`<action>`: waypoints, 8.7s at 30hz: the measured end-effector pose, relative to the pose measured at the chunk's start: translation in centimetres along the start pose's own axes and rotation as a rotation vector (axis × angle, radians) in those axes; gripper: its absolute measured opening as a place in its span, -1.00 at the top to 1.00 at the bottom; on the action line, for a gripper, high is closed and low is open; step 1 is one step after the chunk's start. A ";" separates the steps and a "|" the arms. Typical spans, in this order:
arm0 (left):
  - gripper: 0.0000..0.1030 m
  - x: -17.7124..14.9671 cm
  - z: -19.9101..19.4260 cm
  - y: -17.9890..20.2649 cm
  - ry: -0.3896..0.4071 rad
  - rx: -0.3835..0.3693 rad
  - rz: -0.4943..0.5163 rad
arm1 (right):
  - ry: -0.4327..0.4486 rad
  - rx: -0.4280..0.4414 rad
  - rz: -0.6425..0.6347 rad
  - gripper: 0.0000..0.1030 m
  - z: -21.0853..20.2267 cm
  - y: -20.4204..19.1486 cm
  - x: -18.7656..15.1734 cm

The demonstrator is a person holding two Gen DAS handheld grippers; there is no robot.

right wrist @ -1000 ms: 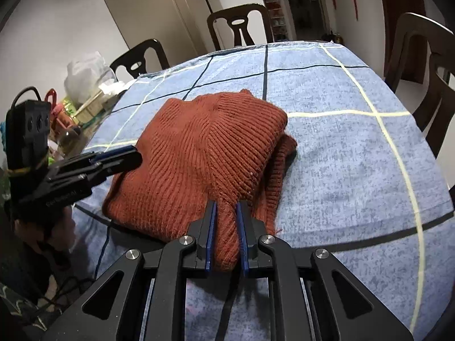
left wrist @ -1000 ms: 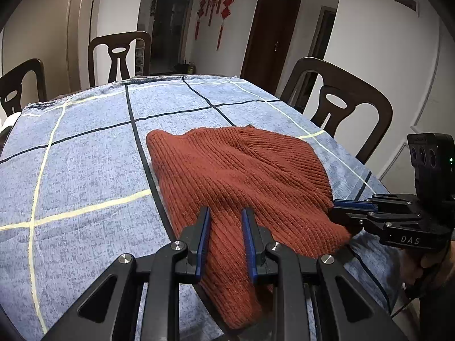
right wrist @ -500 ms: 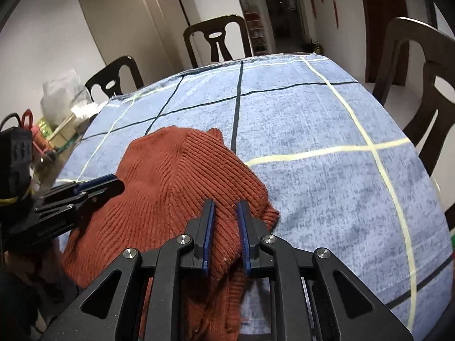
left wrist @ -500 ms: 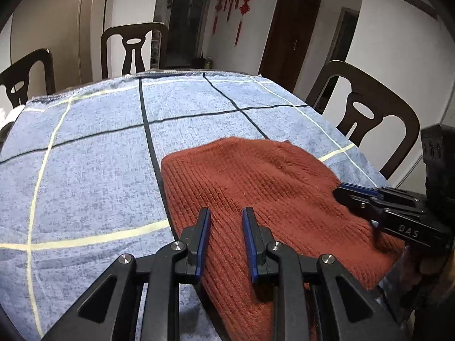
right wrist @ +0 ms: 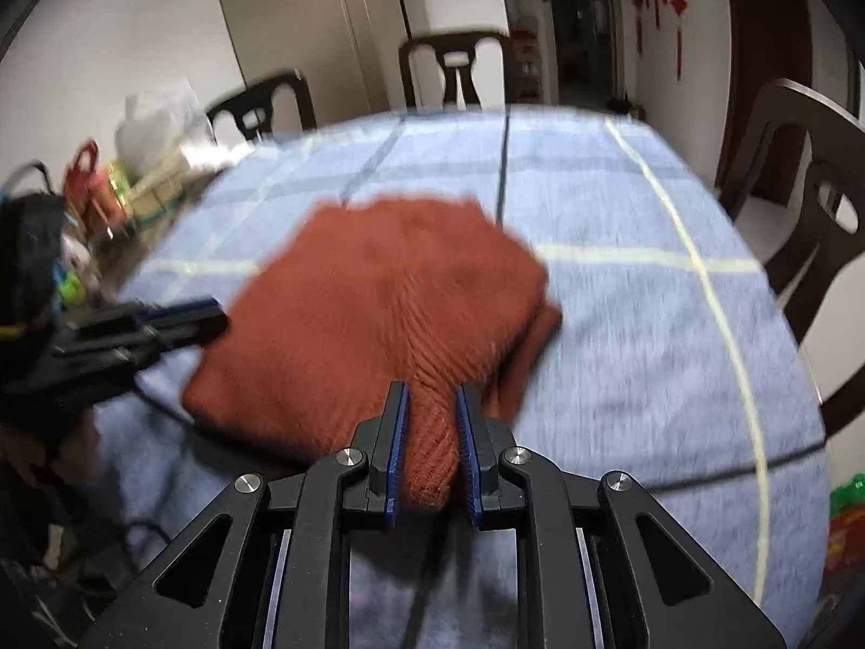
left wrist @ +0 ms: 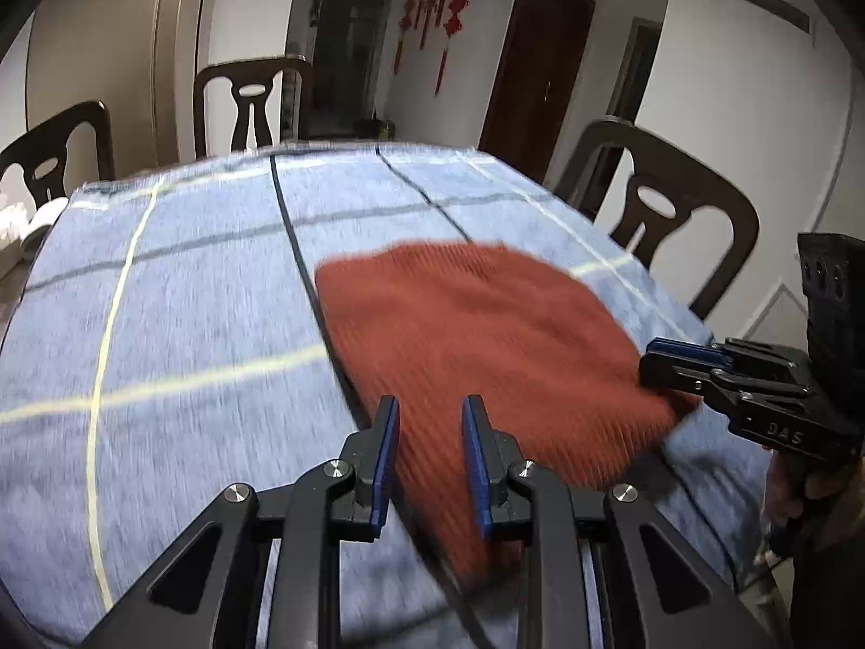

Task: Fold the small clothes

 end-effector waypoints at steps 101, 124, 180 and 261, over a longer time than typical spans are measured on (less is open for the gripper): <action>0.37 7.0 -1.3 -15.3 0.075 0.120 -0.216 | -0.022 0.484 0.130 0.52 10.9 -9.9 13.3; 0.33 7.1 1.9 -19.8 0.035 0.191 -0.191 | -0.085 0.244 -0.057 0.43 15.9 -10.7 14.5; 0.08 -4.6 -4.0 -17.4 -0.046 0.398 -0.181 | -0.068 0.003 -0.255 0.47 8.0 -13.2 3.2; 0.00 -4.6 -3.9 -17.5 -0.051 0.408 -0.180 | -0.068 0.020 -0.243 0.47 7.9 -13.2 3.3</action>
Point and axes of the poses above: each gripper's, at about its wrist camera, not at the fingertips, and z roughly the way its jaws point, y to its right, x to its top, the point moved 7 cm from there along z, roughly the way its jaws point, and after that the axes turned 3 degrees about -z, right-handed, at the moved point
